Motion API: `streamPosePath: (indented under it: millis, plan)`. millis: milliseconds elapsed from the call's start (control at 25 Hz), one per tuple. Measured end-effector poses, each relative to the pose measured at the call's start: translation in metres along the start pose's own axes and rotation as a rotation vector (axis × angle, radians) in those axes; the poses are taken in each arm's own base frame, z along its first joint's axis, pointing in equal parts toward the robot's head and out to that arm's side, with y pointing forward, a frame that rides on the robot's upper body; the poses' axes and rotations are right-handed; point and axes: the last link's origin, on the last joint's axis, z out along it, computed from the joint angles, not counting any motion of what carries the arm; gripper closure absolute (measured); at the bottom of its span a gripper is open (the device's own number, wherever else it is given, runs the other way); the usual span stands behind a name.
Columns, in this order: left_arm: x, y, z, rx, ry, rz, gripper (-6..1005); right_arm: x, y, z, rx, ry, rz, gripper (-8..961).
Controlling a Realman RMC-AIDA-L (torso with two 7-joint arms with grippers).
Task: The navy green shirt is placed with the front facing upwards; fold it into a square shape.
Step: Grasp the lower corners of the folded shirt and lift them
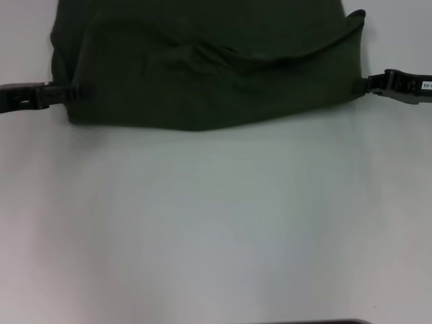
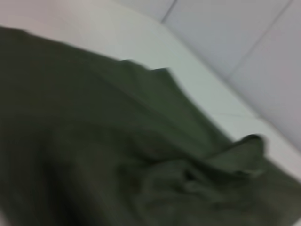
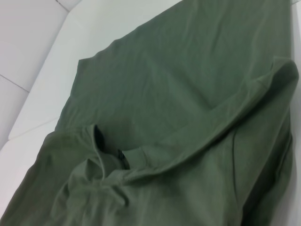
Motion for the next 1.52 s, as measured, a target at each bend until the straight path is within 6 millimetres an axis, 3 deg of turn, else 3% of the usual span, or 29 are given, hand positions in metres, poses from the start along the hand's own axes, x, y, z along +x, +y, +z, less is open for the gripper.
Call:
streamPosePath:
  millis: [240, 640, 1160, 1520]
  plan:
    - [-0.008, -0.016, 0.007, 0.109, -0.020, 0.003, 200, 0.000, 0.001, 0.000, -0.004, 0.000, 0.001, 942]
    - [-0.008, -0.012, 0.027, 0.122, -0.089, 0.068, 210, -0.003, 0.004, 0.002, -0.012, 0.001, 0.002, 942]
    - [-0.006, -0.014, 0.034, 0.156, -0.102, 0.086, 224, -0.004, 0.004, 0.001, -0.011, 0.000, 0.002, 942]
    - [-0.009, -0.014, 0.034, 0.159, -0.137, 0.083, 439, -0.005, 0.003, 0.001, -0.009, -0.003, -0.001, 943]
